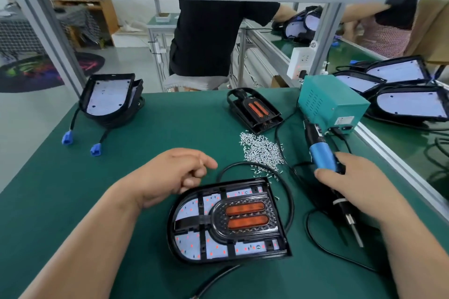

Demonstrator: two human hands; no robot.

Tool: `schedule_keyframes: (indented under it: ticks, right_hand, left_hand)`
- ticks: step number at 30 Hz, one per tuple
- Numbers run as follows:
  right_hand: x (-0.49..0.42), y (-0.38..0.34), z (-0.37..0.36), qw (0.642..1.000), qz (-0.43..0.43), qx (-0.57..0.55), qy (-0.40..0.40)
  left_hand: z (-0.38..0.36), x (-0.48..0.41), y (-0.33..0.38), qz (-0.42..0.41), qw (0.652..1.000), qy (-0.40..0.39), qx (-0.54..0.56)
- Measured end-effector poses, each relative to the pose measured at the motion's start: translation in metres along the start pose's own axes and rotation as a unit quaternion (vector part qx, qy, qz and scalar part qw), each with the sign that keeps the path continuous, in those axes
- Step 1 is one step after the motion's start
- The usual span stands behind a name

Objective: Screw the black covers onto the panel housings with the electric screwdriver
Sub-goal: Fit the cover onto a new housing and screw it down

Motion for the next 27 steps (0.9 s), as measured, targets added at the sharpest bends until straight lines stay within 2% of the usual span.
schedule_keyframes:
  ticks: [2, 4, 7, 10, 13, 17, 21, 27]
  right_hand:
    - [0.001, 0.001, 0.006, 0.995, -0.001, -0.099, 0.023]
    - [0.001, 0.0, 0.009, 0.958, -0.009, -0.283, 0.034]
    - [-0.003, -0.008, 0.01, 0.851, -0.03, -0.523, 0.018]
    - [-0.01, -0.026, 0.009, 0.749, -0.078, -0.657, -0.012]
    - [-0.019, -0.043, 0.006, 0.69, -0.095, -0.717, 0.0]
    - [-0.033, -0.063, 0.001, 0.646, -0.078, -0.759, 0.02]
    - [-0.043, -0.084, -0.003, 0.561, -0.055, -0.823, 0.066]
    - [-0.046, -0.113, -0.024, 0.531, -0.034, -0.844, 0.06]
  left_hand:
    - [0.002, -0.003, -0.003, 0.013, 0.997, 0.029, 0.064]
    - [0.001, -0.005, -0.003, 0.007, 0.993, 0.045, 0.11]
    - [-0.002, -0.008, -0.001, -0.015, 0.986, 0.051, 0.155]
    - [-0.005, -0.01, -0.002, -0.032, 0.986, 0.047, 0.158]
    - [-0.009, -0.011, -0.003, -0.04, 0.986, 0.033, 0.156]
    - [-0.012, -0.012, -0.004, -0.037, 0.983, 0.016, 0.178]
    - [-0.011, -0.014, -0.004, -0.047, 0.988, -0.003, 0.148]
    - [-0.016, -0.014, -0.004, -0.053, 0.994, -0.029, 0.095]
Point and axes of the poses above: each hand's wrist, its own x-axis away from the middle knuckle, its own z-axis out of the back of the hand, y = z × x, the point moved 3 cm from there along -x, towards the middle knuckle
